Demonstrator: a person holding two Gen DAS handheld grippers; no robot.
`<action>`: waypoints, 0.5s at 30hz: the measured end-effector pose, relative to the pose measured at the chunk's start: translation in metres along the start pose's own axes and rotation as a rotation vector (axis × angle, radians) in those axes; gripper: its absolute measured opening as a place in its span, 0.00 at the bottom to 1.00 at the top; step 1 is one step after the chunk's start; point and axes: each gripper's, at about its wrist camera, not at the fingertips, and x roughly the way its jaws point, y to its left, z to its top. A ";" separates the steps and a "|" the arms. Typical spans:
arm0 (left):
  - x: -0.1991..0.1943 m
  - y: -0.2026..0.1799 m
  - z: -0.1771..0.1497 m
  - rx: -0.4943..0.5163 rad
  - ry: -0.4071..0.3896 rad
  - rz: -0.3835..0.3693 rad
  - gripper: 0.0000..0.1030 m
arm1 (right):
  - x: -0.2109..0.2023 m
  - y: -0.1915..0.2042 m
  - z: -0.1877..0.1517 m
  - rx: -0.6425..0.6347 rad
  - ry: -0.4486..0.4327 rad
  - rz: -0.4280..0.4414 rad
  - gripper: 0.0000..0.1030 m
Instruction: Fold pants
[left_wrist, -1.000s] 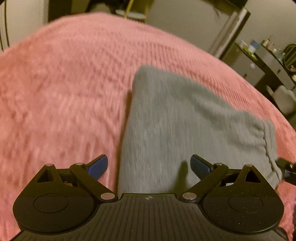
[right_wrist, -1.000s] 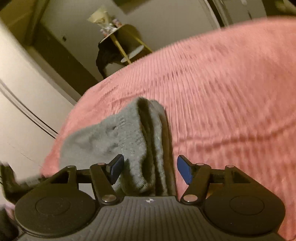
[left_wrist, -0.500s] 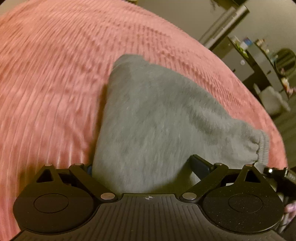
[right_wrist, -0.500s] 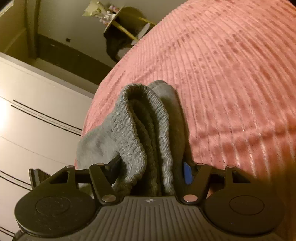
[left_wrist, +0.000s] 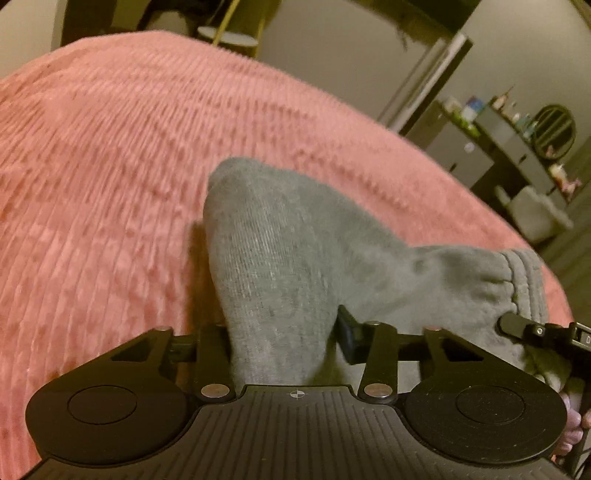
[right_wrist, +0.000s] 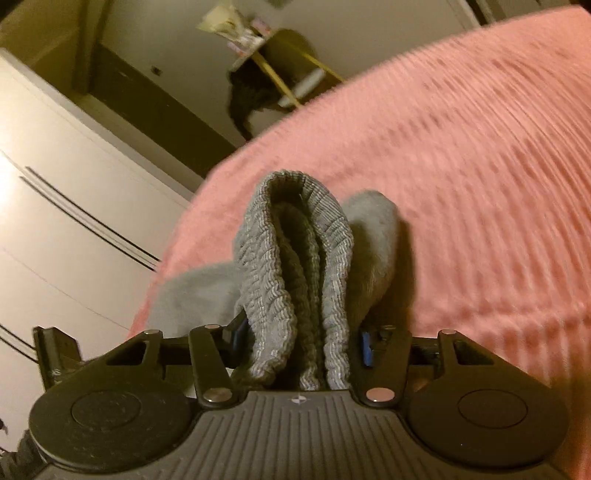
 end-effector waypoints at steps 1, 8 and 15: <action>-0.001 -0.003 0.004 0.001 -0.006 -0.008 0.42 | 0.001 0.009 0.003 -0.017 -0.004 0.013 0.52; -0.027 -0.022 0.029 -0.009 -0.143 0.039 0.54 | 0.007 0.048 0.031 -0.119 -0.077 -0.028 0.62; -0.043 -0.027 -0.003 0.063 -0.199 0.215 0.91 | -0.026 0.023 0.014 -0.015 -0.201 -0.197 0.68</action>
